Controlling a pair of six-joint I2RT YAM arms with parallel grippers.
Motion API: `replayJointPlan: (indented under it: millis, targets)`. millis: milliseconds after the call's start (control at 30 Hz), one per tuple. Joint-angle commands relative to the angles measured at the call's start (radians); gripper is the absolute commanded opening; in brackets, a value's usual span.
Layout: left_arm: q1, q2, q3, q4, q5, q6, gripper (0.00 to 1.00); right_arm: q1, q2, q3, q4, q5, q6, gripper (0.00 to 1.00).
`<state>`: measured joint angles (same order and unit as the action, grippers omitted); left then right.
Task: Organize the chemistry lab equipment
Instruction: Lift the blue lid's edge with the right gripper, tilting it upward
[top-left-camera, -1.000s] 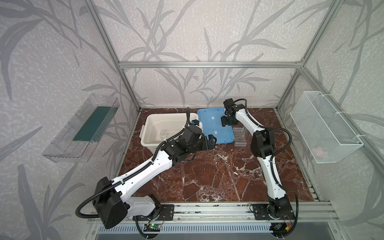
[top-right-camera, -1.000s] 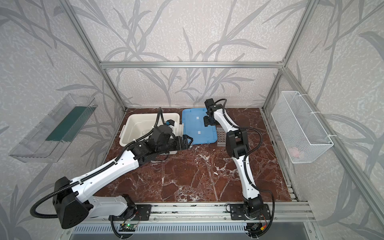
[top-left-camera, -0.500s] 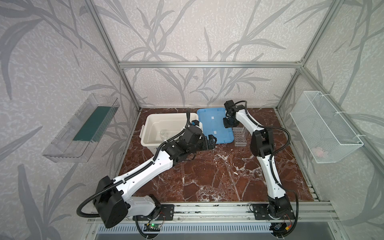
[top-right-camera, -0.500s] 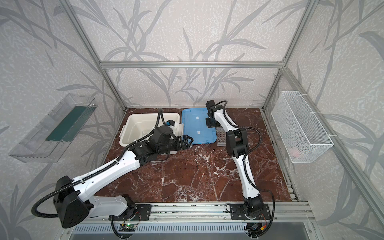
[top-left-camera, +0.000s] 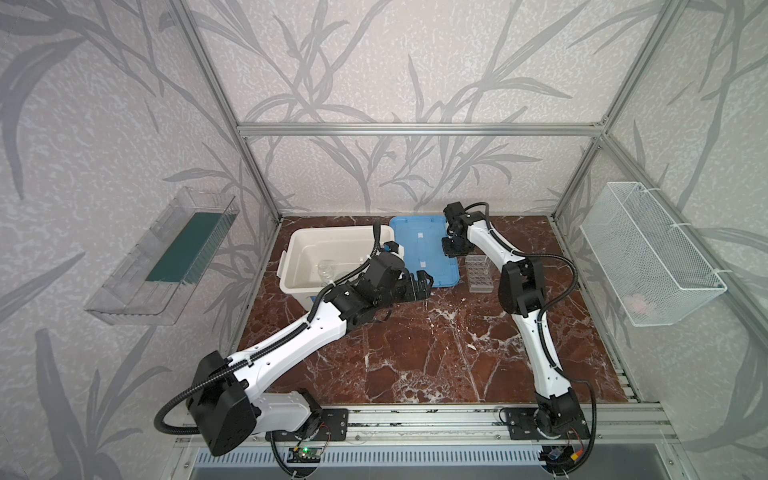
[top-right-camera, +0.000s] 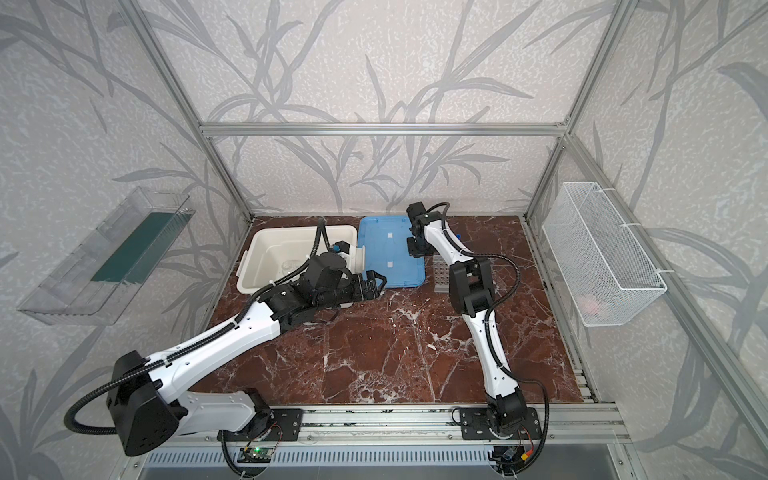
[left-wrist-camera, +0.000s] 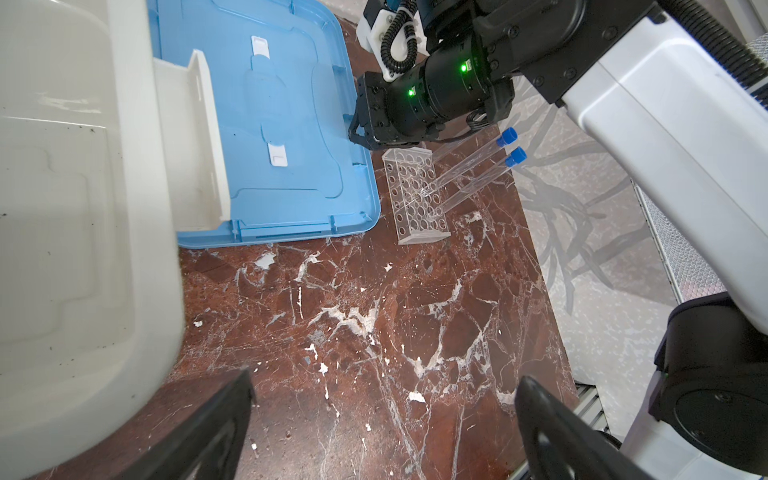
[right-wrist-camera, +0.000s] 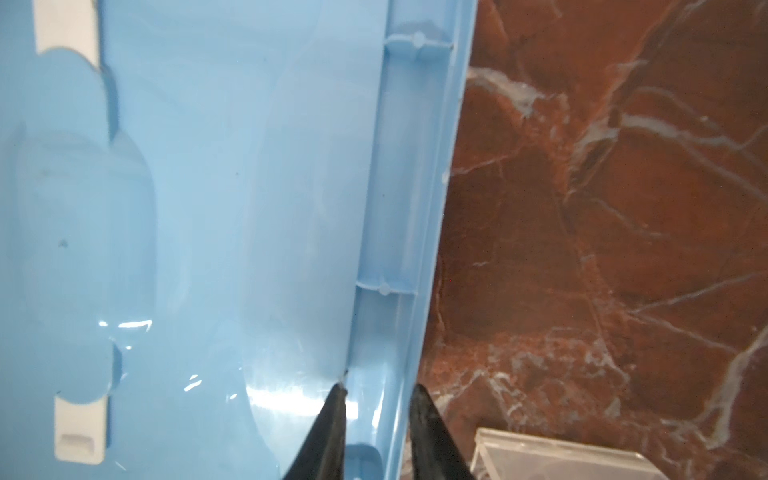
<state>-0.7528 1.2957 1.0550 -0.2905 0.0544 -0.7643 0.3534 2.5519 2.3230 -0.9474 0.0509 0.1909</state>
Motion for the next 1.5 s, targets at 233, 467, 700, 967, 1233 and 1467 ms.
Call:
replayJointPlan:
  millis: [233, 467, 700, 967, 1233, 1467]
  targets:
    - [-0.002, -0.001, -0.012, 0.023, -0.009, -0.014, 0.99, -0.008, -0.004, -0.03, 0.005, -0.038, 0.015, 0.25]
    - [-0.002, 0.002, -0.009, 0.022, -0.015, -0.01, 0.99, -0.008, 0.028, -0.013, -0.006, -0.039, 0.008, 0.2]
    - [-0.002, -0.002, -0.009, 0.015, -0.021, -0.012, 0.99, -0.012, 0.022, 0.017, -0.02, -0.02, 0.006, 0.02]
    - [-0.002, -0.008, 0.002, -0.006, -0.032, -0.009, 0.99, -0.031, -0.062, 0.04, -0.017, -0.042, 0.027, 0.0]
    - [-0.001, -0.018, 0.003, -0.009, -0.037, -0.013, 0.99, -0.031, -0.174, 0.033, -0.031, -0.021, 0.046, 0.0]
    - [-0.002, -0.038, -0.001, -0.006, -0.044, -0.012, 0.99, -0.032, -0.256, 0.016, -0.042, 0.022, 0.046, 0.0]
